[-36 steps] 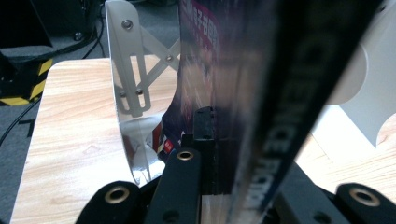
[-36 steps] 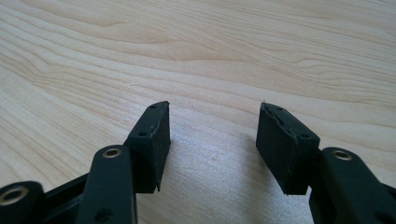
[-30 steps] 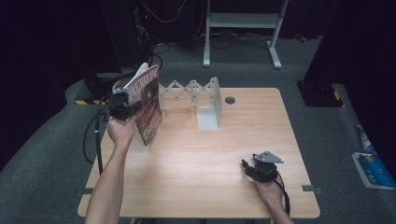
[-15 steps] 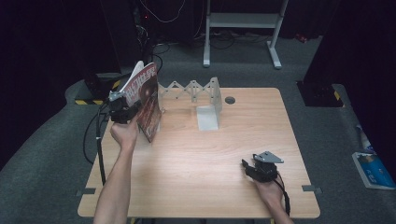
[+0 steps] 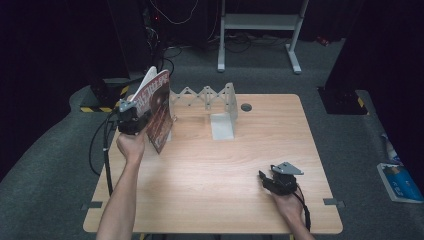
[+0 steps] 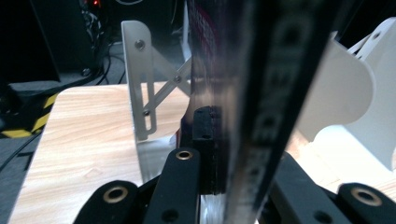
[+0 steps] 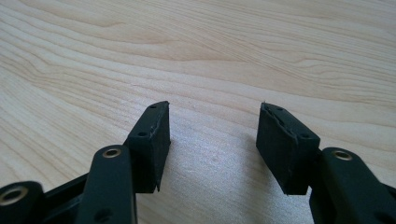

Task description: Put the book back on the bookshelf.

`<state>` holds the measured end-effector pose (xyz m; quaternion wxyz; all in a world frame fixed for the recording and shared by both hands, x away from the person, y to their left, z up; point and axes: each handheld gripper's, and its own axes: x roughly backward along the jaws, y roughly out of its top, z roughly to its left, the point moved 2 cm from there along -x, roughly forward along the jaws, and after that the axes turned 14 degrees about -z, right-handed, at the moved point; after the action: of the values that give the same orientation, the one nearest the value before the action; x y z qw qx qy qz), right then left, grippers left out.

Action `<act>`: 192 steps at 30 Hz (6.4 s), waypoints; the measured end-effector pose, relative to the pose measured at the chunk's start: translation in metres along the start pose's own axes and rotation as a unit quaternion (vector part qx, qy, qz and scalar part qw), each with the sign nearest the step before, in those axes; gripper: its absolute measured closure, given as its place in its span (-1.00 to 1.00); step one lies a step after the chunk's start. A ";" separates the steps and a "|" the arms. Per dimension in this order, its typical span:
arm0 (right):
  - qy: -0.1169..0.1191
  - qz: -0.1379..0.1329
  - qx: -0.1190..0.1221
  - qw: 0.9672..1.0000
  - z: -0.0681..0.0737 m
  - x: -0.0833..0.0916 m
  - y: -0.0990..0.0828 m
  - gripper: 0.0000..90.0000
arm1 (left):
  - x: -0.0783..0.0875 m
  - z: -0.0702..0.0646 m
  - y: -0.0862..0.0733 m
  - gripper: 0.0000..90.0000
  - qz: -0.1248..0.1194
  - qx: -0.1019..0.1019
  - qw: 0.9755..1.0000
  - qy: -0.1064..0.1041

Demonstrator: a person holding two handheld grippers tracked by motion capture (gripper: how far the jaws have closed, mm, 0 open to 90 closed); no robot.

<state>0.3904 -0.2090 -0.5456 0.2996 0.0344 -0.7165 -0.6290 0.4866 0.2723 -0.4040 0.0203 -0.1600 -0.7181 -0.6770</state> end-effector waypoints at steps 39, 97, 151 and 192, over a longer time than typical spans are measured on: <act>0.005 0.001 -0.002 1.000 0.000 0.000 0.000 -0.02 | 0.007 0.022 0.011 0.65 0.077 -0.011 0.995 0.055; 0.007 0.002 -0.003 1.000 0.000 0.000 0.000 -0.02 | 0.050 0.015 0.011 -0.04 0.053 0.004 0.998 0.019; 0.006 0.002 -0.002 1.000 0.000 0.001 0.000 -0.01 | 0.092 -0.005 -0.011 -0.07 0.018 0.020 0.999 -0.038; 0.009 0.002 0.000 1.000 0.001 0.001 0.000 -0.02 | 0.097 -0.039 -0.032 -0.08 0.019 0.032 0.995 -0.094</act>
<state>0.3893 -0.2088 -0.5455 0.3075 0.0387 -0.7135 -0.6284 0.3794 0.2528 -0.4078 -0.0295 -0.2357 -0.7352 -0.6349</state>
